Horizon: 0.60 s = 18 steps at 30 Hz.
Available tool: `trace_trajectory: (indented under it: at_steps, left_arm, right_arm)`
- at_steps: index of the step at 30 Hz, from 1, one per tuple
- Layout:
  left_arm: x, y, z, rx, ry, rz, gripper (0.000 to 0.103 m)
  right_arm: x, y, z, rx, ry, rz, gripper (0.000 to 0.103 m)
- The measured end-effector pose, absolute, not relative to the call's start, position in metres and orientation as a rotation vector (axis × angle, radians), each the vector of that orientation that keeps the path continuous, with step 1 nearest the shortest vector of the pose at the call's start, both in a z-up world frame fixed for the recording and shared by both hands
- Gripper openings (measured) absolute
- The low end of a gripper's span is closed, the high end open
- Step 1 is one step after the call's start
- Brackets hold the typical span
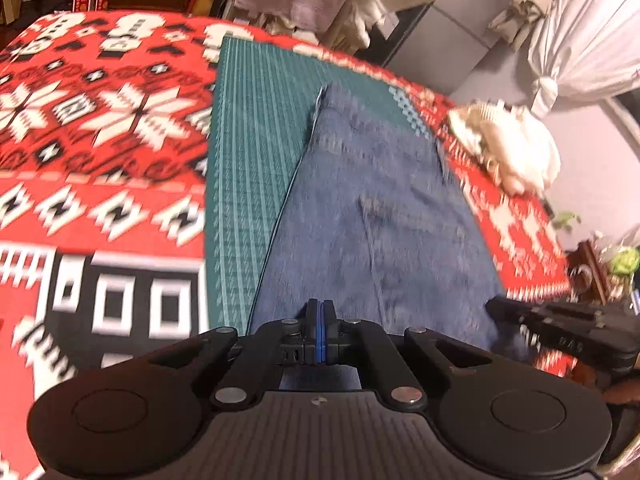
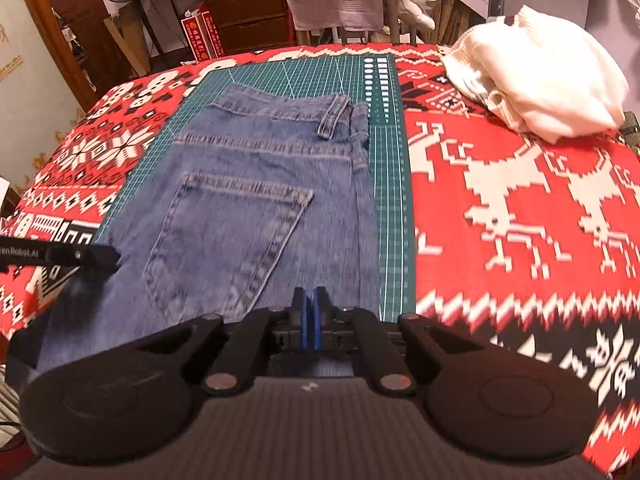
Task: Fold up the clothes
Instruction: 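Pull the folded hem back off the waistband with both grippers, unfolding the shorts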
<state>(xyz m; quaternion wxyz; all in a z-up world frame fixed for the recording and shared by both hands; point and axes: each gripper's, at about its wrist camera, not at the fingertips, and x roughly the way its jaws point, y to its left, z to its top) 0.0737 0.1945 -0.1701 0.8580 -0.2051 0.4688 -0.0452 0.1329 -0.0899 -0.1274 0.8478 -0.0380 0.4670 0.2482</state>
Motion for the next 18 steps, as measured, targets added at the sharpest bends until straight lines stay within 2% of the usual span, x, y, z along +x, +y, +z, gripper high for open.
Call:
trace_trajectory:
  at_steps: [18]
  left_arm:
    - [-0.004, 0.185, -0.165, -0.328, 0.972, -0.033, 0.002]
  right_arm:
    - [0.058, -0.124, -0.124, -0.11, 0.976, 0.493, 0.003]
